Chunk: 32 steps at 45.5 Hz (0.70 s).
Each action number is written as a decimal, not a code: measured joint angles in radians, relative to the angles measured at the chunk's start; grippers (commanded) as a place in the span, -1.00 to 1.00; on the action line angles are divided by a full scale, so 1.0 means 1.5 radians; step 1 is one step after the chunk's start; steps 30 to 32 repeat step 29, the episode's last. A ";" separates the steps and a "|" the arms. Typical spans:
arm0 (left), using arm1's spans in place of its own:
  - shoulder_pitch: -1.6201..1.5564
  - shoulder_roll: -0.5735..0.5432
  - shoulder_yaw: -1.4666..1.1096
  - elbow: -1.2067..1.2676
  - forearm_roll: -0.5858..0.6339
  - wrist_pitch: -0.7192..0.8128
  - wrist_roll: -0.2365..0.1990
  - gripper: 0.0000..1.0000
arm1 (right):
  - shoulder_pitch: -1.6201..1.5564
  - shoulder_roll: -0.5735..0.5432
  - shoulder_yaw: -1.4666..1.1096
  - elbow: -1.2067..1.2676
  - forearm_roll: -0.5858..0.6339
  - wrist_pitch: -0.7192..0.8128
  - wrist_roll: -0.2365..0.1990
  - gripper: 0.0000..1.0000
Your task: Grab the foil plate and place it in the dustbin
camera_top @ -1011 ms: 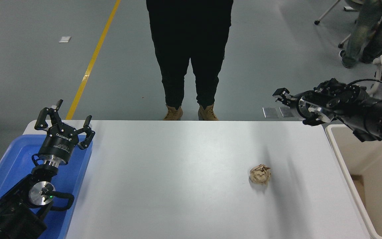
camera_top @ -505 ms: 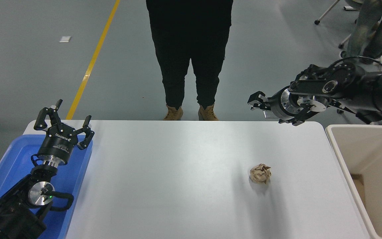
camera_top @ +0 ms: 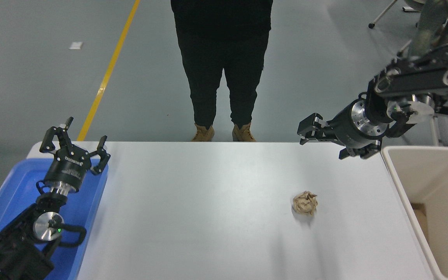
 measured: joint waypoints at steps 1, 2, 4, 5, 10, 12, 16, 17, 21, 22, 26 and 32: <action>0.000 0.000 0.000 0.000 0.000 0.000 0.000 0.97 | 0.012 -0.004 0.000 0.005 -0.001 0.009 0.000 1.00; 0.000 0.000 0.000 0.000 0.000 0.000 0.000 0.97 | 0.023 -0.008 -0.001 0.010 -0.003 0.018 0.000 1.00; 0.000 0.000 0.000 0.000 0.000 0.000 0.000 0.97 | 0.052 -0.018 -0.003 0.022 -0.005 0.048 0.000 1.00; 0.000 0.000 0.000 0.000 0.000 0.000 0.000 0.97 | 0.063 -0.022 -0.004 0.025 -0.006 0.058 0.000 1.00; 0.000 0.000 0.000 0.000 0.000 0.000 0.000 0.97 | 0.120 -0.037 -0.005 0.040 -0.011 0.118 -0.001 1.00; 0.000 0.000 0.000 0.000 0.000 0.000 0.000 0.97 | 0.145 -0.042 -0.005 0.045 -0.011 0.142 0.000 1.00; 0.000 0.000 0.000 0.000 0.000 0.000 0.000 0.97 | 0.180 -0.048 -0.004 0.051 -0.013 0.176 -0.001 1.00; 0.000 0.000 0.000 0.000 0.000 0.000 0.000 0.97 | 0.190 -0.050 -0.005 0.052 -0.014 0.185 -0.001 1.00; 0.000 0.000 0.000 0.000 0.000 0.000 0.000 0.97 | 0.212 -0.053 -0.005 0.055 -0.015 0.207 -0.001 1.00; 0.000 0.000 0.000 0.000 0.000 0.000 0.000 0.97 | 0.216 -0.054 -0.005 0.056 -0.015 0.211 -0.001 1.00; 0.000 0.000 0.000 0.000 0.000 0.000 0.000 0.97 | 0.229 -0.056 -0.006 0.057 -0.015 0.225 -0.001 1.00; 0.000 0.000 0.000 0.000 0.000 0.000 0.000 0.97 | 0.235 -0.057 -0.007 0.058 -0.016 0.232 -0.001 1.00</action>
